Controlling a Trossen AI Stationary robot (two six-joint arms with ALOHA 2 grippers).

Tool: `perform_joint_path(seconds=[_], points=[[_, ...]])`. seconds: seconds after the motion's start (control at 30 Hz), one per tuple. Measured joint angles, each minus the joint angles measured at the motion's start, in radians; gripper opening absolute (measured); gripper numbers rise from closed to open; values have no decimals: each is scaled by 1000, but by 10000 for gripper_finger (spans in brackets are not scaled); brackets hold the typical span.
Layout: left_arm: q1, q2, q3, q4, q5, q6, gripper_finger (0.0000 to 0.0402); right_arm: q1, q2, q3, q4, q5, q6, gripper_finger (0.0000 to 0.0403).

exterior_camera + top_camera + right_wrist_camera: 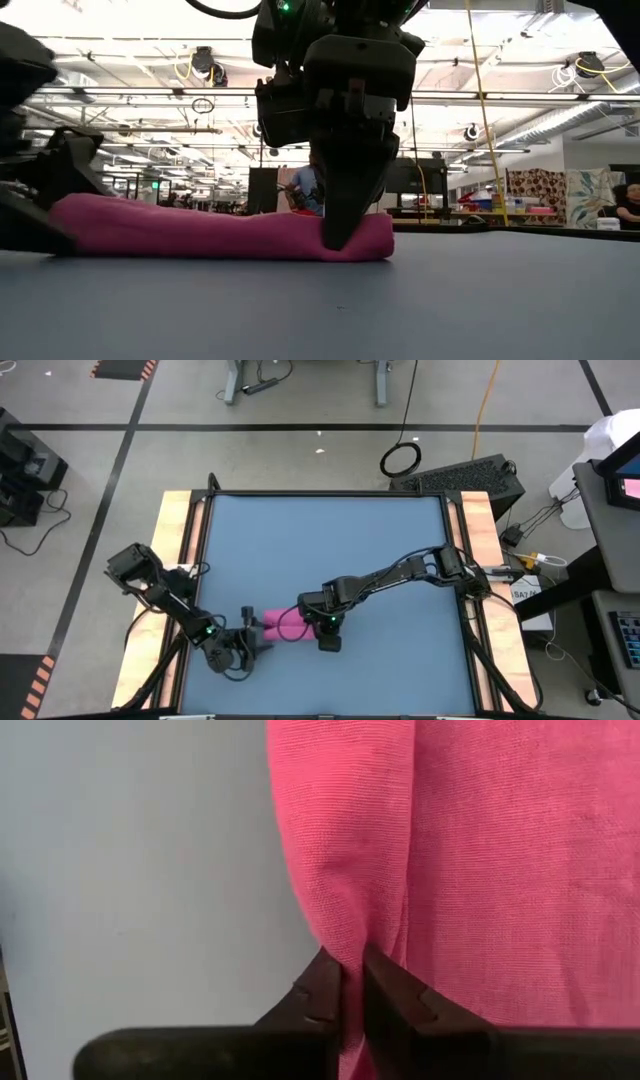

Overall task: Roll towel
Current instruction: Roll the light red towel

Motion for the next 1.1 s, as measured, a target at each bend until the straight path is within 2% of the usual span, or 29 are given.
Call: perform_joint_path(seconds=[0.1,0.23,0.37,0.67,0.93,1.1], points=[[-42,0,0,14,-10,11,284,0,0,0,0,0,-1,20],[-87,0,7,19,-120,62,319,0,0,0,3,0,-3,20],[-110,0,32,21,-150,172,327,0,0,0,9,0,-3,20],[-61,57,41,28,-113,201,270,0,0,0,14,1,2,20],[-7,75,42,-27,-15,73,220,7,0,0,15,5,2,20],[4,76,44,-85,-4,4,180,17,0,0,15,26,6,20]])
